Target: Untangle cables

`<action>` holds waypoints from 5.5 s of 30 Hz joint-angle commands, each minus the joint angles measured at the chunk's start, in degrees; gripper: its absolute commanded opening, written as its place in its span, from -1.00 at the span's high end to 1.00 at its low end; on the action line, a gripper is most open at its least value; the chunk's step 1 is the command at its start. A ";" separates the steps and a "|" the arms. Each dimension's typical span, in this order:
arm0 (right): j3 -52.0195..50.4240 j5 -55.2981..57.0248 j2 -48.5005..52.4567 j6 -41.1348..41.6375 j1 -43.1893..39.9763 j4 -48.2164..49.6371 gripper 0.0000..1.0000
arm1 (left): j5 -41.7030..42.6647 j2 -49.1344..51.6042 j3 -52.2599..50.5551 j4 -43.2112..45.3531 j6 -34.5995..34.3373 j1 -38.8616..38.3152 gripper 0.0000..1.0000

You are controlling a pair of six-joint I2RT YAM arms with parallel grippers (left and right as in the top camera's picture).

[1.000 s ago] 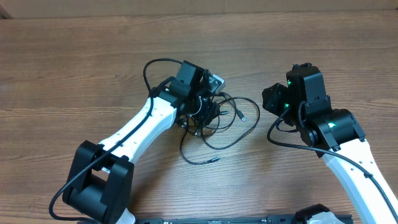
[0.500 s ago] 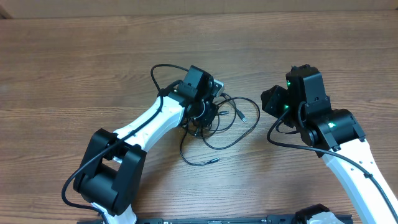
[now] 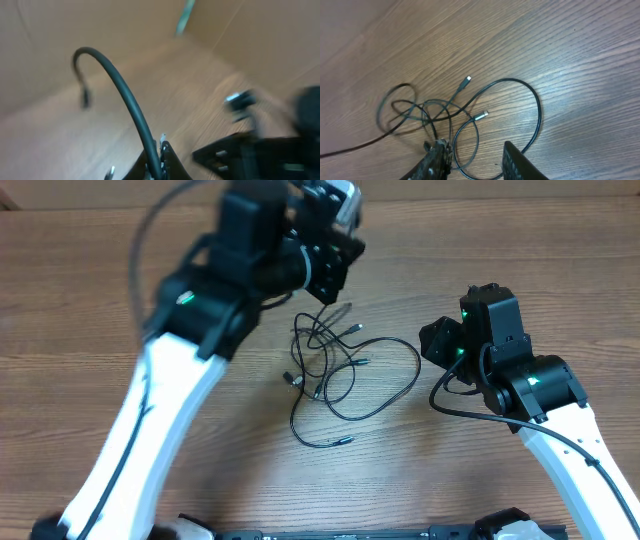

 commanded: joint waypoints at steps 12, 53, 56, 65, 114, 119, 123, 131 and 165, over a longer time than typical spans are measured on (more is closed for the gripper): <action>1.09 -13.20 -0.02 -9.46 -0.28 5.29 0.22 | -19.15 -4.26 1.90 -10.69 -0.35 0.04 0.92; 1.09 -13.16 -0.02 -9.46 -0.28 5.14 0.22 | -19.89 26.34 1.86 -28.00 -8.94 6.21 -0.66; 1.09 -13.18 -0.02 -9.46 -0.28 5.11 0.22 | -13.05 28.87 1.86 -27.82 -8.98 6.21 -0.62; 1.09 -13.16 -0.02 -9.46 -0.28 5.11 0.22 | -3.52 33.97 1.79 -34.12 -15.21 6.19 -0.56; 1.09 -13.18 -0.02 -9.46 -0.28 4.50 0.22 | -28.76 34.38 0.09 -33.07 -30.86 -2.49 0.80; 1.09 -13.16 -0.02 -9.46 -0.28 4.48 0.22 | -30.91 33.75 0.39 -33.09 -30.82 -2.27 0.92; 1.09 -13.16 -0.02 -9.46 -0.28 4.48 0.22 | -35.15 31.74 2.58 -33.77 -30.82 -2.27 0.92; 1.09 -13.14 -0.02 -9.46 -0.28 4.48 0.22 | -45.72 23.37 18.34 -37.68 -27.34 -1.22 0.91; 1.09 -12.74 -0.02 -9.51 -0.28 4.26 0.22 | -26.25 4.90 42.21 -9.68 -10.62 7.87 0.92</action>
